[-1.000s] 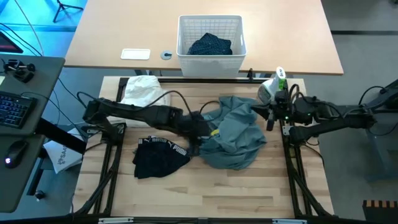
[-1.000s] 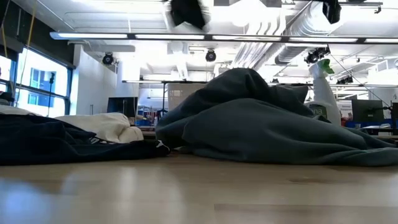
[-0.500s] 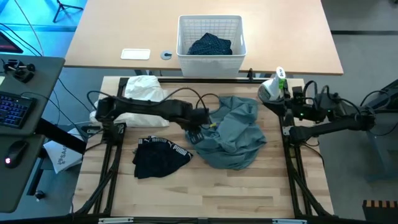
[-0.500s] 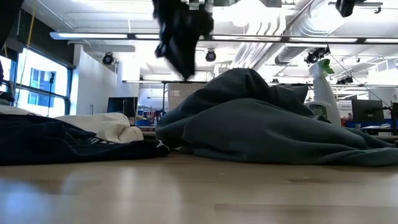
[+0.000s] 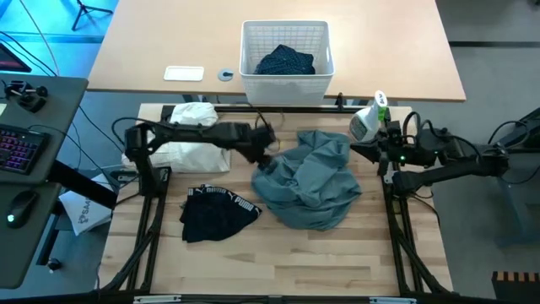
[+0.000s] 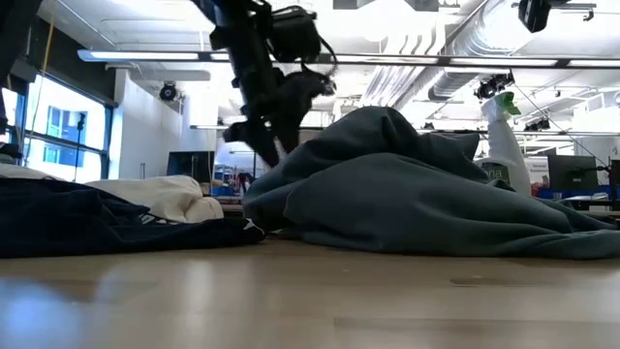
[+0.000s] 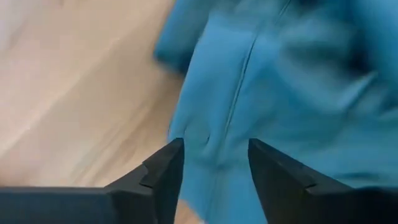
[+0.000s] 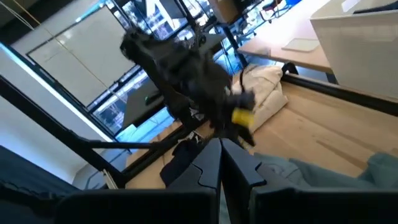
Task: Fold Laundry from Bin
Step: Fold the green pants
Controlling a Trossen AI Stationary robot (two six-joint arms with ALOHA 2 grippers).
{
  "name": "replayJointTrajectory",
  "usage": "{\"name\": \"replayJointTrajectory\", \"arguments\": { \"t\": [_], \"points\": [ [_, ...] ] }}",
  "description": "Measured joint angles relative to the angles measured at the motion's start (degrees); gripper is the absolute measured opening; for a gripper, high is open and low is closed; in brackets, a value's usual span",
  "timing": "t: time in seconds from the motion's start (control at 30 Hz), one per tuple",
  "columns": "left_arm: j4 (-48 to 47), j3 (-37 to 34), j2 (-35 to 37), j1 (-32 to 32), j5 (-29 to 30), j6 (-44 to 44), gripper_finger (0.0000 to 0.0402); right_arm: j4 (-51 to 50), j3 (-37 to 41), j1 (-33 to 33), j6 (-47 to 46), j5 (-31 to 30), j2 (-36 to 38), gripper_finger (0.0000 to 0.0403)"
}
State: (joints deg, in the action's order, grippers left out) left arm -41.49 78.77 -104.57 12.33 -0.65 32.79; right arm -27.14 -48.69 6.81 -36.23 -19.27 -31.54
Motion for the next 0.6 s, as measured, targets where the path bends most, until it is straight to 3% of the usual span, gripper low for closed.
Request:
{"name": "replayJointTrajectory", "arguments": {
  "t": [0.23, 0.33, 0.5, 0.6],
  "points": [
    [20.18, -4.93, -0.90, 6.04, -7.21, -0.07, 0.0227, -0.04, 0.00, -0.02, -0.05, 0.26, -1.71, 0.0005],
    [23.38, -5.56, -3.83, 7.05, -12.33, 3.27, 0.0241, -0.13, 0.00, 0.00, -1.39, 0.70, -2.28, 0.0005],
    [26.19, -5.45, -7.74, 6.76, -22.73, 4.51, 0.0240, -0.04, 0.00, 0.00, -1.42, 0.72, -3.21, 0.0005],
    [26.17, -5.45, -9.18, 5.15, -30.26, 4.32, 0.0220, -0.02, 0.00, -0.02, -1.38, 0.67, -3.56, 0.0005]
  ]
}}
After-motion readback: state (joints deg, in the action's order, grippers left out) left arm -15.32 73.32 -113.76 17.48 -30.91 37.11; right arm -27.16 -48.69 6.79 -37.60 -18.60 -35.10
